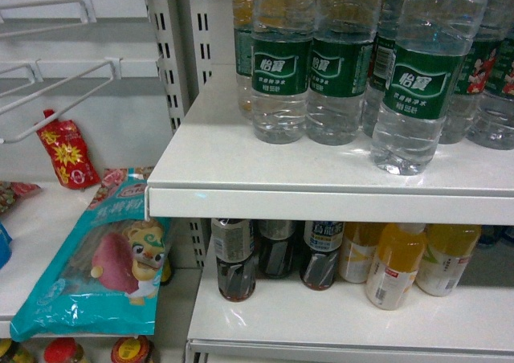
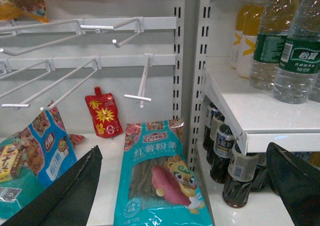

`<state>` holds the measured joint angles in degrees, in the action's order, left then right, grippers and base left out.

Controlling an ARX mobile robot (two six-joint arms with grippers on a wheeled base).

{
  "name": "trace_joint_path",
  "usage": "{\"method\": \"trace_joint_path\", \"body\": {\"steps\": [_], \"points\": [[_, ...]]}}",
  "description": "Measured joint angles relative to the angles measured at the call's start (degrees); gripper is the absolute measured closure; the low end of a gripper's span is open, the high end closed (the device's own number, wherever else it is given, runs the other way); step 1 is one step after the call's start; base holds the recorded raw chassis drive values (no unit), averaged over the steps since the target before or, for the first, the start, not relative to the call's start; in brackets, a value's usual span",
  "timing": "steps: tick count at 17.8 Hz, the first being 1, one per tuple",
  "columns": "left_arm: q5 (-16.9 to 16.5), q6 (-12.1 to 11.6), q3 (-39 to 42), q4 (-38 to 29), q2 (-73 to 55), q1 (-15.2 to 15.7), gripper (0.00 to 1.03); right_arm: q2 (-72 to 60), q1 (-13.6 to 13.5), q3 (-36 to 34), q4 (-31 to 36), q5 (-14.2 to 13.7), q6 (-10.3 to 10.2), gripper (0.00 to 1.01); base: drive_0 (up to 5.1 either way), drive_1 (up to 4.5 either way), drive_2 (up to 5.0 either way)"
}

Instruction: Move water from second to third shelf

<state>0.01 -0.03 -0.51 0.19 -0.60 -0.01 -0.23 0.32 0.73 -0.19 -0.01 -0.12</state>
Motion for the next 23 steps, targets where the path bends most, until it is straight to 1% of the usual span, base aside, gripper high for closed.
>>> {"method": "trace_joint_path", "body": {"steps": [1, 3, 6, 8, 9, 12, 23], "points": [[0.02, 0.00, 0.00, 0.00, 0.00, 0.00, 0.05, 0.00, 0.00, 0.00, -0.02, 0.00, 0.00, 0.99, 0.0, 0.00, 0.0], [0.00, 0.00, 0.00, 0.00, 0.00, 0.00, 0.05, 0.00, 0.00, 0.00, 0.00, 0.00, 0.00, 0.45, 0.0, 0.00, 0.0], [0.02, 0.00, 0.00, 0.00, 0.00, 0.00, 0.05, 0.00, 0.00, 0.00, 0.00, 0.00, 0.00, 0.10, 0.0, 0.00, 0.0], [0.00, 0.00, 0.00, 0.00, 0.00, 0.00, 0.05, 0.00, 0.00, 0.00, 0.00, 0.00, 0.00, 0.03, 0.0, 0.00, 0.0], [0.00, 0.00, 0.00, 0.00, 0.00, 0.00, 0.05, 0.00, 0.00, 0.00, 0.00, 0.00, -0.02, 0.01, 0.0, 0.00, 0.0], [0.00, 0.00, 0.00, 0.00, 0.00, 0.00, 0.05, 0.00, 0.00, 0.00, 0.00, 0.00, 0.00, 0.04, 0.0, 0.00, 0.0], [0.00, 0.00, 0.00, -0.11, 0.00, 0.00, 0.05, 0.00, 0.00, 0.00, 0.09, 0.00, 0.00, 0.03, 0.0, 0.00, 0.0]]}}
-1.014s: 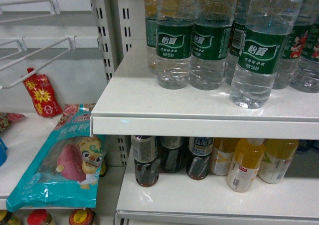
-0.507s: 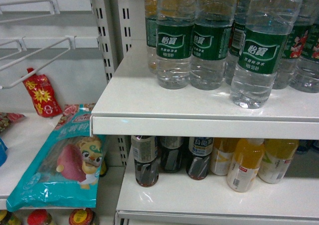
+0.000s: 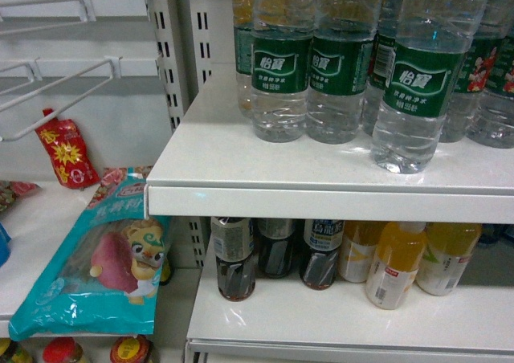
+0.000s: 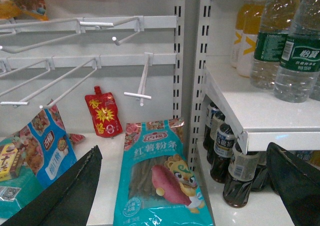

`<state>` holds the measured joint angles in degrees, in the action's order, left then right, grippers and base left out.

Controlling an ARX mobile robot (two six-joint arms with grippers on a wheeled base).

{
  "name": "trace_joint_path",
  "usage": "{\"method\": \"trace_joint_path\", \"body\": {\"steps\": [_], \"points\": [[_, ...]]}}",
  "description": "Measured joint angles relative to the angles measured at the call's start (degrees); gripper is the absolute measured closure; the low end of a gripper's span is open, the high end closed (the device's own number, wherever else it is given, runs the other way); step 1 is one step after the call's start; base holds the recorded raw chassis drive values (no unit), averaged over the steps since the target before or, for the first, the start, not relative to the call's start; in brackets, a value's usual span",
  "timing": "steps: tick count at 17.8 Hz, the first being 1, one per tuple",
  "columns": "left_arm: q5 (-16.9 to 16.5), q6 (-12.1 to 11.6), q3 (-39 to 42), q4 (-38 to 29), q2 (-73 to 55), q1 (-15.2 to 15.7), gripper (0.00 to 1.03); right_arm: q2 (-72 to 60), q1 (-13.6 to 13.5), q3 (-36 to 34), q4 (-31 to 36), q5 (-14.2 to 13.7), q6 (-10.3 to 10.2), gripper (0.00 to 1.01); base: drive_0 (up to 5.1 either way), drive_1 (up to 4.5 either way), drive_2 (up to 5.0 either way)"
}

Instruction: Move water from second to third shelf

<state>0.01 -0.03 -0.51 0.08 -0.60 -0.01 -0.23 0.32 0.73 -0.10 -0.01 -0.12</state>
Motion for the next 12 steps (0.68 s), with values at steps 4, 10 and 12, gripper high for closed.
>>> {"method": "trace_joint_path", "body": {"steps": [4, 10, 12], "points": [[0.02, 0.00, 0.00, 0.09, 0.00, 0.00, 0.05, -0.02, 0.00, 0.00, -0.04, -0.02, 0.00, 0.03, 0.0, 0.00, 0.0], [0.02, 0.00, 0.00, 0.13, 0.00, 0.00, 0.05, -0.02, 0.00, 0.00, -0.07, 0.07, 0.09, 0.03, 0.0, 0.00, 0.0], [0.02, 0.00, 0.00, 0.09, 0.00, 0.00, 0.05, -0.02, 0.00, 0.00, -0.11, 0.04, 0.09, 0.03, 0.0, 0.00, 0.0]]}}
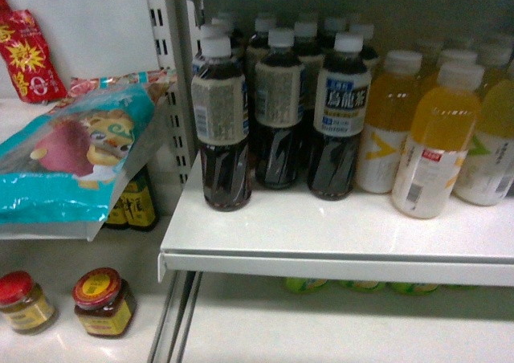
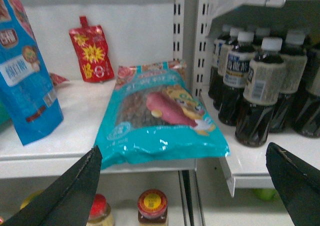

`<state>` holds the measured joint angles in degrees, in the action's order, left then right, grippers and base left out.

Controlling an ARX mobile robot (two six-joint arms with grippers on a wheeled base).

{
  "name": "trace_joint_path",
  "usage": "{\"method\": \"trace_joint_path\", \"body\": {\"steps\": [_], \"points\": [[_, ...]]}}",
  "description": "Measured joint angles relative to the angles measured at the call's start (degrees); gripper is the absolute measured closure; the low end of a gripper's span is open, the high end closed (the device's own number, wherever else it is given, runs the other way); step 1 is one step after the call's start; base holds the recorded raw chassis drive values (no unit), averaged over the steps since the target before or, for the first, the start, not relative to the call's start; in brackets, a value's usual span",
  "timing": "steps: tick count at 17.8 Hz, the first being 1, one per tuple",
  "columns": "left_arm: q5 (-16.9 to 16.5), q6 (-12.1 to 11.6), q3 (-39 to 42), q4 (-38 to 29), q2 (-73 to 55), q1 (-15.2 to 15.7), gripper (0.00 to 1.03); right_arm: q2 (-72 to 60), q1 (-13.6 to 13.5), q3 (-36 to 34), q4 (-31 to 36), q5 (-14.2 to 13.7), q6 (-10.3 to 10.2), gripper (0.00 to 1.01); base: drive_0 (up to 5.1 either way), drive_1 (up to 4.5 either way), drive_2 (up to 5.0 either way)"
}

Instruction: Move water from second to third shelf

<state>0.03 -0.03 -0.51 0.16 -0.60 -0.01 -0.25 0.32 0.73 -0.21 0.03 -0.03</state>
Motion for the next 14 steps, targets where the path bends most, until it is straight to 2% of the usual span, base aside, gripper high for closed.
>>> {"method": "trace_joint_path", "body": {"steps": [14], "points": [[0.00, 0.00, 0.00, 0.13, 0.00, 0.00, 0.05, 0.00, 0.00, 0.00, -0.09, -0.04, -0.04, 0.03, 0.0, 0.00, 0.0]]}}
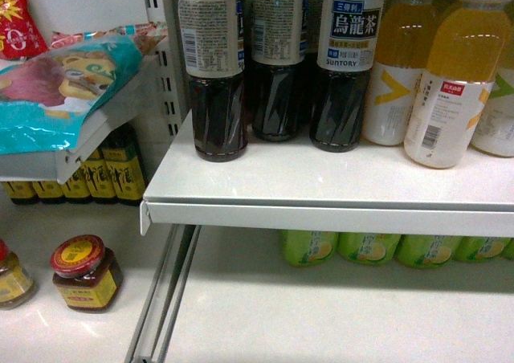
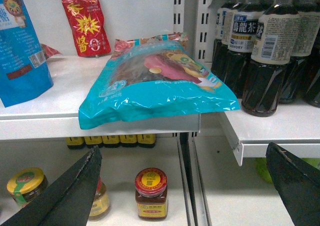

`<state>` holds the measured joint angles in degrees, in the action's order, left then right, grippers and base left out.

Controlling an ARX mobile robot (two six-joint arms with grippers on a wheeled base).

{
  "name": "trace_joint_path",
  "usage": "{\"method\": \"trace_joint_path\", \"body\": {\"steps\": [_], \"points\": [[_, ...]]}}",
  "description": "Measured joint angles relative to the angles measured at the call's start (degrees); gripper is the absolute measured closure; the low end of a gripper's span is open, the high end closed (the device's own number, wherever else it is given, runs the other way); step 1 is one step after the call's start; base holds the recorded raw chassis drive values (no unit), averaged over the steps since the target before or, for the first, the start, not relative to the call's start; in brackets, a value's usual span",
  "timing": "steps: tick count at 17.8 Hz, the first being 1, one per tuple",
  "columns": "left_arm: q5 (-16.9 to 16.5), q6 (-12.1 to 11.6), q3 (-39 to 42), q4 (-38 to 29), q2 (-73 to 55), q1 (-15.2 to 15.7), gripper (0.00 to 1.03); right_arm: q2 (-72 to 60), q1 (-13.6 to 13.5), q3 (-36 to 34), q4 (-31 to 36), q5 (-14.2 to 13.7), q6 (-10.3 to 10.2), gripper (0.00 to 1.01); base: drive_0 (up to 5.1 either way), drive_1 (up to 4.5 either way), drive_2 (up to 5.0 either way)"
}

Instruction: Move water from second to third shelf

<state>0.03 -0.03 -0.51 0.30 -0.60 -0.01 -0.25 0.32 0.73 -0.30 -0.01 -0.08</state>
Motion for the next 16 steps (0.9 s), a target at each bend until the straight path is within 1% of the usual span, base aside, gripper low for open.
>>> {"method": "trace_joint_path", "body": {"steps": [16], "points": [[-0.02, 0.00, 0.00, 0.00, 0.00, 0.00, 0.05, 0.00, 0.00, 0.00, 0.00, 0.00, 0.00, 0.03, 0.0, 0.00, 0.0]]}}
